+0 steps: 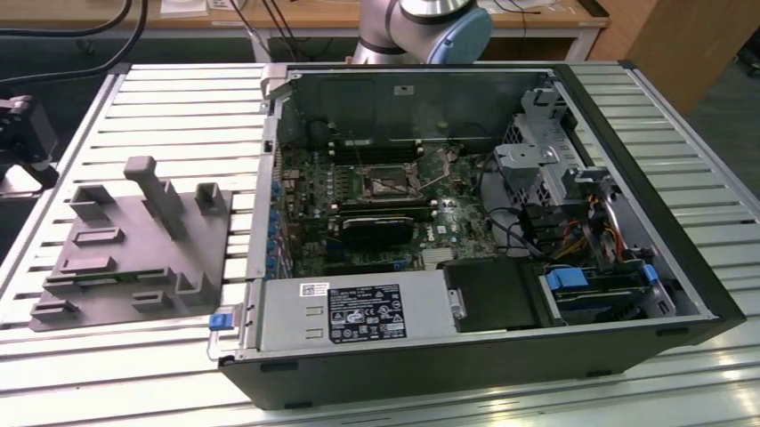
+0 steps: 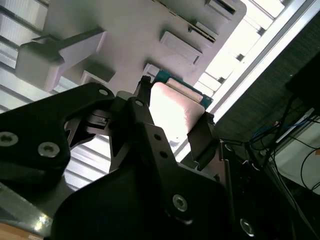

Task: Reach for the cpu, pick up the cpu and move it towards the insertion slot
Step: 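Pick up the cpu and move it towards the insertion slot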

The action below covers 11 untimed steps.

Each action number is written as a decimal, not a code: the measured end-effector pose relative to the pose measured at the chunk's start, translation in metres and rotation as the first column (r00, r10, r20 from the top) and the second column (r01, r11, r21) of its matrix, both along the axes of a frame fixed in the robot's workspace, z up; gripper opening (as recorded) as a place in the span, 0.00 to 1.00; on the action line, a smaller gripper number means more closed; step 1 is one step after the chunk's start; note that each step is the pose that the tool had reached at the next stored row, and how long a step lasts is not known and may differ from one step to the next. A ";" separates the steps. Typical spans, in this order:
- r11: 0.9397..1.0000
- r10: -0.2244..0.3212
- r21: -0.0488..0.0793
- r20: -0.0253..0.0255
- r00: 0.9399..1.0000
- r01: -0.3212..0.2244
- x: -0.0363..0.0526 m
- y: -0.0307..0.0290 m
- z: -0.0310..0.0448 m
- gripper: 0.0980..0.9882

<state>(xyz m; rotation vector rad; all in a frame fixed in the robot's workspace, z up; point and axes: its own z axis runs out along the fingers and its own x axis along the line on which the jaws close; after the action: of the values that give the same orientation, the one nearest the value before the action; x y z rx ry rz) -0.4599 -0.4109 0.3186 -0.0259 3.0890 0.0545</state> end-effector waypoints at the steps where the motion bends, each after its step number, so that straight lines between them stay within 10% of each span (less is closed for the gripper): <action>1: 1.000 0.000 0.000 0.000 1.000 0.000 0.0000 0.0000 0.0018 0.50; 11: 1.000 0.000 0.000 0.001 1.000 0.000 0.0000 0.0000 0.0189 0.50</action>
<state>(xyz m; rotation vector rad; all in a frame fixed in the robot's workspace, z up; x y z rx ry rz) -0.4599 -0.4109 0.3376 -0.0260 3.0884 0.0544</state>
